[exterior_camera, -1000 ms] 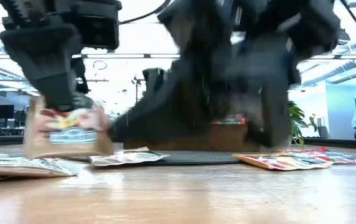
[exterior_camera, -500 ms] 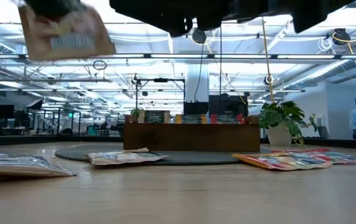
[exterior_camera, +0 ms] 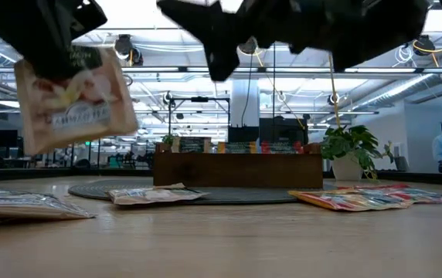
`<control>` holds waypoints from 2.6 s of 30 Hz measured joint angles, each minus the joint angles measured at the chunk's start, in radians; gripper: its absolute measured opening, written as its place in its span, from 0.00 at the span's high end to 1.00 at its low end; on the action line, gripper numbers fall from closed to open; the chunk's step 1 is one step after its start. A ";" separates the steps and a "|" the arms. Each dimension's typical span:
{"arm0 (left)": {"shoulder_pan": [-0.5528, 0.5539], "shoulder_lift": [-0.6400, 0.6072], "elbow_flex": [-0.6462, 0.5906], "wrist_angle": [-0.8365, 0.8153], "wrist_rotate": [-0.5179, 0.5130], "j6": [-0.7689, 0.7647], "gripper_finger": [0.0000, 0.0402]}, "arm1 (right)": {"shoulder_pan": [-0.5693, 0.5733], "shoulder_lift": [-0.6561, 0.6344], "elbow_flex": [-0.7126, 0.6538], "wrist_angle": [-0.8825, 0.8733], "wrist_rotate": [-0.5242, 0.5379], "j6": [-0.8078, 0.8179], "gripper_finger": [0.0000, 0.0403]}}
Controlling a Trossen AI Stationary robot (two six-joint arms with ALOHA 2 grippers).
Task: Pick & Place Tea
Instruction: Put the light brown tea sachet into the left section of the wooden organizer
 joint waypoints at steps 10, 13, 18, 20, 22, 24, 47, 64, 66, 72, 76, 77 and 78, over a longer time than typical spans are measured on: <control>-0.002 0.014 0.002 0.002 -0.058 0.031 0.99 | -0.044 0.001 0.000 -0.178 -0.005 0.070 0.50; 0.011 0.014 0.016 0.007 -0.055 0.067 0.98 | -0.045 0.000 0.000 -0.176 -0.006 0.070 0.51; 0.044 0.014 0.032 0.006 -0.060 0.103 0.99 | -0.051 0.001 0.000 -0.181 -0.029 0.069 0.52; 0.059 0.013 0.034 0.032 -0.057 0.116 0.99 | -0.051 0.004 0.000 -0.183 -0.019 0.056 0.53; 0.073 0.013 0.034 0.043 -0.046 0.130 0.98 | -0.050 0.006 0.000 -0.189 0.000 0.049 0.54; 0.084 0.013 0.034 0.052 -0.044 0.142 0.99 | -0.050 0.006 0.000 -0.194 0.007 0.046 0.54; 0.140 0.013 0.034 0.121 -0.021 0.204 0.97 | -0.065 0.006 0.002 -0.241 0.018 -0.089 0.89; 0.117 0.003 0.034 0.066 0.002 0.085 0.71 | -0.067 0.007 0.002 -0.237 0.019 -0.143 1.00; 0.115 -0.014 0.034 0.029 0.023 0.061 0.63 | -0.067 0.007 0.002 -0.242 0.022 -0.150 1.00; 0.030 -0.044 0.034 -0.162 -0.001 -0.246 0.52 | -0.087 0.007 -0.024 -0.202 0.023 -0.162 1.00; -0.089 -0.044 0.034 -0.189 -0.068 -0.351 0.54 | -0.118 0.007 -0.083 -0.102 -0.009 -0.121 1.00; -0.117 -0.044 0.033 -0.185 -0.082 -0.364 0.56 | -0.126 0.007 -0.098 -0.076 -0.019 -0.110 1.00; -0.142 -0.044 0.033 -0.182 -0.095 -0.375 0.58 | -0.137 0.007 -0.111 -0.052 -0.031 -0.100 1.00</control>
